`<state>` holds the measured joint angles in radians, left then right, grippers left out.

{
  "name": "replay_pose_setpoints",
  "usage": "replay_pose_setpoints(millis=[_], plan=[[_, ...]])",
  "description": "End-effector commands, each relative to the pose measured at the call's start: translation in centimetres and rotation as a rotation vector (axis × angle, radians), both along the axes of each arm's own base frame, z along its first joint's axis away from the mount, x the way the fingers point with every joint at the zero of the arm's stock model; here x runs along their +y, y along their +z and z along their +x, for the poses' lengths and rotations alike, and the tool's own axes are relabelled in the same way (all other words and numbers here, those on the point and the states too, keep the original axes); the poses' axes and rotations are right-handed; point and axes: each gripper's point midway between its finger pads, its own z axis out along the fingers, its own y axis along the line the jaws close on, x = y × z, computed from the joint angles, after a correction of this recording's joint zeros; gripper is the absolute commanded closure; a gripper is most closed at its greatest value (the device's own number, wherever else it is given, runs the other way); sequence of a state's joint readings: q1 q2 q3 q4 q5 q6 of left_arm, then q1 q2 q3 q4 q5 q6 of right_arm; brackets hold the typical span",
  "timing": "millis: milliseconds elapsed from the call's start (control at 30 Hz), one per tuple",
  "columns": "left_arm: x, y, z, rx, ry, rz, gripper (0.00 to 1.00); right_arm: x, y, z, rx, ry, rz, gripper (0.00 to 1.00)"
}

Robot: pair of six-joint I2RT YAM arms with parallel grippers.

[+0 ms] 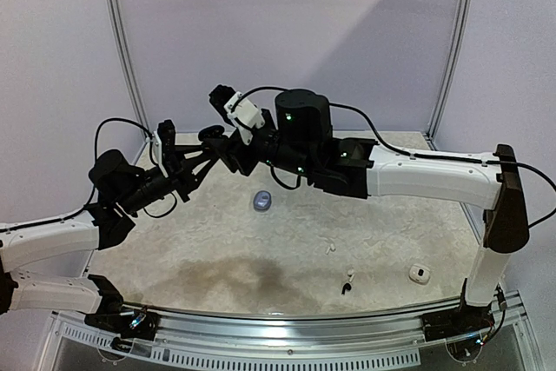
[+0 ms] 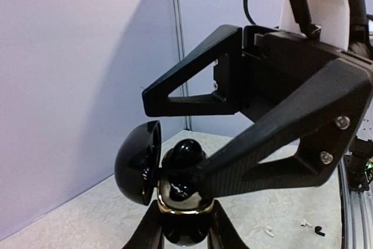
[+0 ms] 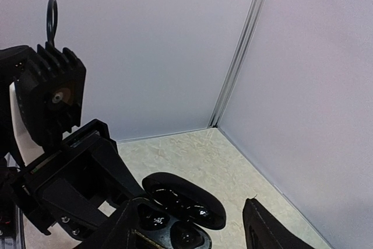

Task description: Insert the wireless bluetooth earbuds into the charging case

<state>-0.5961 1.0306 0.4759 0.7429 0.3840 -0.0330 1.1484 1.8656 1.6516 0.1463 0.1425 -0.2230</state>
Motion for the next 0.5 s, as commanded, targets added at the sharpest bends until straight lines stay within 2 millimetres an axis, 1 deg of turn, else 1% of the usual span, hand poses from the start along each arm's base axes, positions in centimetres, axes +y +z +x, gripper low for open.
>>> replay_pose_setpoints(millis=[0,67,100,200,233,300,333,367,467], plan=[[0.0,1.3,-0.7,-0.024,-0.012,-0.034,1.0,-0.4,1.8,-0.8,0.033,0.052,0.031,0.35],[0.0,1.2,-0.7,-0.02,-0.011,-0.032,1.0,-0.8,3.1,-1.4,0.028,0.079,0.059,0.35],[0.0,1.1,-0.7,-0.018,-0.011,-0.031,1.0,-1.3,4.2,-1.9,0.023,0.095,0.082,0.35],[0.0,1.0,-0.7,-0.014,-0.012,-0.028,1.0,-2.6,6.4,-2.6,0.019,0.112,0.12,0.35],[0.0,1.0,-0.7,-0.014,-0.014,-0.026,1.0,-3.1,6.7,-2.5,0.021,0.108,0.125,0.35],[-0.1,0.8,-0.7,-0.012,-0.016,-0.023,1.0,-3.9,7.4,-3.3,0.034,0.137,0.133,0.36],[-0.1,0.8,-0.7,-0.012,-0.018,-0.02,1.0,-4.2,7.3,-3.4,0.042,0.138,0.126,0.38],[-0.1,0.7,-0.7,-0.01,-0.021,-0.018,1.0,-4.5,7.3,-3.4,0.052,0.136,0.118,0.42],[-0.3,0.6,-1.0,-0.01,-0.04,-0.012,1.0,-4.7,6.2,-3.2,0.083,0.117,0.081,0.59]])
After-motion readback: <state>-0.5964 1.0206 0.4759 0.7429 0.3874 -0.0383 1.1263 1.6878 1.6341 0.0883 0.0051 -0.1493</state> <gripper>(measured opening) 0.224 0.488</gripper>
